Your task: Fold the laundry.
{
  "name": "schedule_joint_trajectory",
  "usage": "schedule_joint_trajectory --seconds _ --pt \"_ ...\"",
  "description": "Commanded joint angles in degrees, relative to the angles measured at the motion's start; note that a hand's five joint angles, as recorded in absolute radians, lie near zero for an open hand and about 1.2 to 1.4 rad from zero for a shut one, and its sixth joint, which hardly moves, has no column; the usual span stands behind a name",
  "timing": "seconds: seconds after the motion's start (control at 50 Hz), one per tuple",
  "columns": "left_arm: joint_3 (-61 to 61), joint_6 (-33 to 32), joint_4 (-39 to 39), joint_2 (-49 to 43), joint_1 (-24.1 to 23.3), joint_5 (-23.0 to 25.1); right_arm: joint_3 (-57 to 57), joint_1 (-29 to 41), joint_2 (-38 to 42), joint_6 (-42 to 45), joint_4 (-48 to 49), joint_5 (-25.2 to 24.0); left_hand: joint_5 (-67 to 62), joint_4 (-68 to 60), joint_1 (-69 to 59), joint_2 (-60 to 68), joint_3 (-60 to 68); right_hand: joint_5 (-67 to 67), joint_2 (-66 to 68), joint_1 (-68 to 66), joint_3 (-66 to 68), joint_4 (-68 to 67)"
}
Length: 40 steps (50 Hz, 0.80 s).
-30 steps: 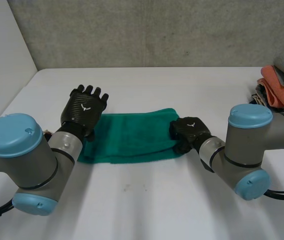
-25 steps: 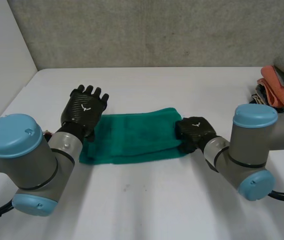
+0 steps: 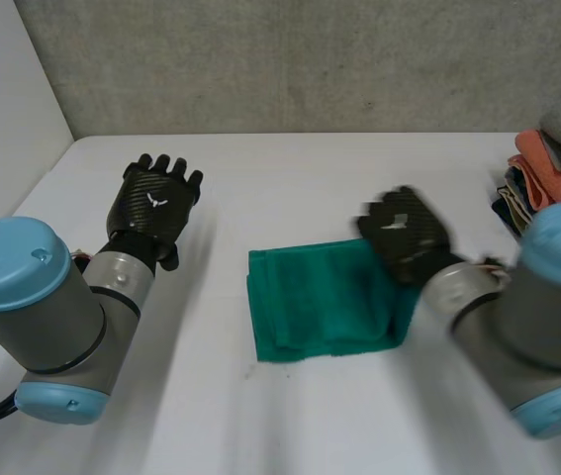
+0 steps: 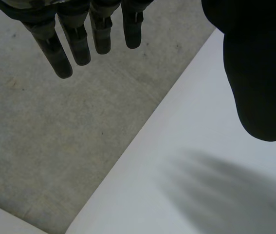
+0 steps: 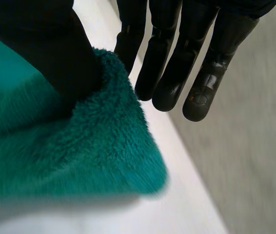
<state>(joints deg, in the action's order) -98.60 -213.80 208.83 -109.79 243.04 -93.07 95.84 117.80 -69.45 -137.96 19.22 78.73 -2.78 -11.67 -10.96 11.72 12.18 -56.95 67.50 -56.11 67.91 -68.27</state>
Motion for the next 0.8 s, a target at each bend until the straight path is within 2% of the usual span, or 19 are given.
schedule_joint_trajectory --seconds 0.02,0.04,0.06,0.12,0.14,0.2,0.22,0.26,0.3,0.34,0.36,0.44,0.56,0.66,0.8 --pt "1.0 3.0 0.1 0.0 -1.0 -2.2 0.5 14.3 8.4 -0.3 11.4 -3.8 1.2 0.1 -0.6 -0.2 -0.6 -13.1 12.5 -23.9 12.1 -11.7" --pt "1.2 3.4 0.1 0.0 -1.2 -2.4 0.6 14.9 9.3 -0.3 11.5 -4.5 1.2 0.1 -0.6 -0.2 -0.6 -13.1 12.5 -23.9 12.1 -11.7" --pt "1.5 3.7 0.1 0.0 -1.4 -2.6 0.6 15.6 10.6 -0.5 11.8 -5.7 1.2 0.1 -0.6 -0.2 -0.6 -7.6 7.1 -18.5 6.7 -6.3" --pt "2.5 4.7 0.1 0.0 -1.9 -4.0 0.5 15.7 10.7 -1.3 11.9 -5.4 1.2 0.1 -0.6 -0.2 -0.6 38.0 -38.6 27.2 -39.0 39.4" --pt "2.8 4.8 0.1 -0.1 -2.0 -4.2 0.2 15.7 10.3 -2.0 11.6 -4.5 1.2 0.1 -0.6 -0.2 -0.6 56.9 -57.5 46.1 -57.9 58.3" --pt "4.4 5.1 0.1 -0.2 -3.1 -5.5 0.3 15.5 9.4 -5.2 11.5 -1.7 1.6 0.4 -0.3 -0.5 -1.0 56.9 -57.5 46.1 -57.9 58.3" --pt "4.7 5.1 0.0 -0.2 -3.6 -5.5 0.7 14.6 7.9 -8.6 11.0 1.1 1.6 0.4 -0.3 -0.5 -1.0 56.9 -57.5 46.1 -57.9 58.3" --pt "6.0 5.1 0.0 -0.4 -5.3 -5.6 1.0 12.6 5.5 -13.0 10.2 3.1 1.6 0.4 -0.3 -0.5 -1.0 56.9 -57.5 46.1 -57.9 58.3" --pt "6.9 5.2 -0.1 -0.9 -6.7 -5.7 1.6 9.1 1.3 -21.8 8.0 5.2 1.6 0.4 -0.3 -0.5 -1.0 56.9 -57.5 46.1 -57.9 58.3" --pt "8.2 6.0 -0.3 -1.3 -9.2 -5.8 1.8 7.2 -0.8 -28.2 5.9 5.1 1.6 0.4 -0.3 -0.5 -1.0 56.9 -57.5 46.1 -57.9 58.3" --pt "8.5 6.5 -0.5 -1.5 -10.0 -5.8 1.4 5.4 -1.6 -34.1 3.6 4.3 1.6 0.4 -0.3 -0.5 -1.0 56.9 -57.5 46.1 -57.9 58.3" --pt "11.0 10.1 -3.2 -2.6 -13.4 -5.8 -1.1 0.7 -2.1 -44.3 -3.6 -0.2 1.6 0.4 -0.3 -0.5 -1.0 56.9 -57.5 46.1 -57.9 58.3" --pt "16.9 17.5 -10.9 -9.2 -16.2 -5.6 -7.4 -3.1 1.3 -45.6 -13.2 -5.2 1.2 0.1 -0.6 -0.2 -0.6 56.9 -57.5 46.1 -57.9 58.3" --pt "20.9 18.9 -17.5 -15.4 -16.0 -6.5 -15.6 -3.1 11.0 -43.0 -18.9 -4.6 0.9 -0.2 -0.9 0.2 -0.3 56.9 -57.5 46.1 -57.9 58.3" --pt "24.6 18.0 -22.8 -20.6 -15.6 -11.1 -20.9 -2.9 18.4 -37.5 -22.6 -3.4 0.7 -0.4 -1.1 0.3 -0.1 55.5 -56.1 44.7 -56.5 56.8"
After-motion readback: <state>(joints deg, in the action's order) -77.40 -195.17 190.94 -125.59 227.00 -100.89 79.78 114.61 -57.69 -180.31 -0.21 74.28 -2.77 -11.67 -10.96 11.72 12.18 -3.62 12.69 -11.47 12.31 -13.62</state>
